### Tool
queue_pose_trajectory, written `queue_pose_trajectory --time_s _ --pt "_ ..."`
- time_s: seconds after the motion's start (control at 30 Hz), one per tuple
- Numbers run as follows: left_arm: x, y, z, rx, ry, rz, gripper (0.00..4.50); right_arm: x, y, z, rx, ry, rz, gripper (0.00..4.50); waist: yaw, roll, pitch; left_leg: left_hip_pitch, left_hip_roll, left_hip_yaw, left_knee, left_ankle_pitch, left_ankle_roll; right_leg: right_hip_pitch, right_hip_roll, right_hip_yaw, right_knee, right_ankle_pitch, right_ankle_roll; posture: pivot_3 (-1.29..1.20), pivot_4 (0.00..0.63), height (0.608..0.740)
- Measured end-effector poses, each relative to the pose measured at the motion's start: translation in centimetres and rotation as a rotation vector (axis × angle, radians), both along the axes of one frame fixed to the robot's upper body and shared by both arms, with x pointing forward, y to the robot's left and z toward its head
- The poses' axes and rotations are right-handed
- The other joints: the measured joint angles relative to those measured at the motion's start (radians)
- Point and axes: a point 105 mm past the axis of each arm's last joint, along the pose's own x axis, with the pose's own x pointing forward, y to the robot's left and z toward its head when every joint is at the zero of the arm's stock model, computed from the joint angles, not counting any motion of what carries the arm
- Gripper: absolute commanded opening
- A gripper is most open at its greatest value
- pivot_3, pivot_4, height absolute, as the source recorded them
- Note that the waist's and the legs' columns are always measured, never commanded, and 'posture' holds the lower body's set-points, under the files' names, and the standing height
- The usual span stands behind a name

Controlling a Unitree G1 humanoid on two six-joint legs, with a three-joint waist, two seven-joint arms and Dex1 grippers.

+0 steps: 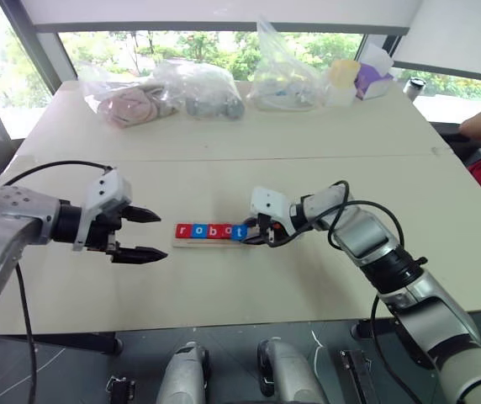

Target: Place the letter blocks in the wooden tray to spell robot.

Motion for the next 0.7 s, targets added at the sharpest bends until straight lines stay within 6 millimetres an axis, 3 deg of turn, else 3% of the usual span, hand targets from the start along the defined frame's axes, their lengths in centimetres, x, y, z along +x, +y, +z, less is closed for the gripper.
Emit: queue_pose_trajectory --time_s 0.7 --pt "-0.2 -0.4 -0.1 -0.022 0.000 0.014 4.50 1.6 -1.2 -1.0 -0.030 0.038 -0.053 1.12 -0.002 0.000 0.000 0.000 0.000 0.000 0.000 0.000 0.000 0.000 0.000 0.000 0.000 0.000 0.000 0.00 0.150 0.740"
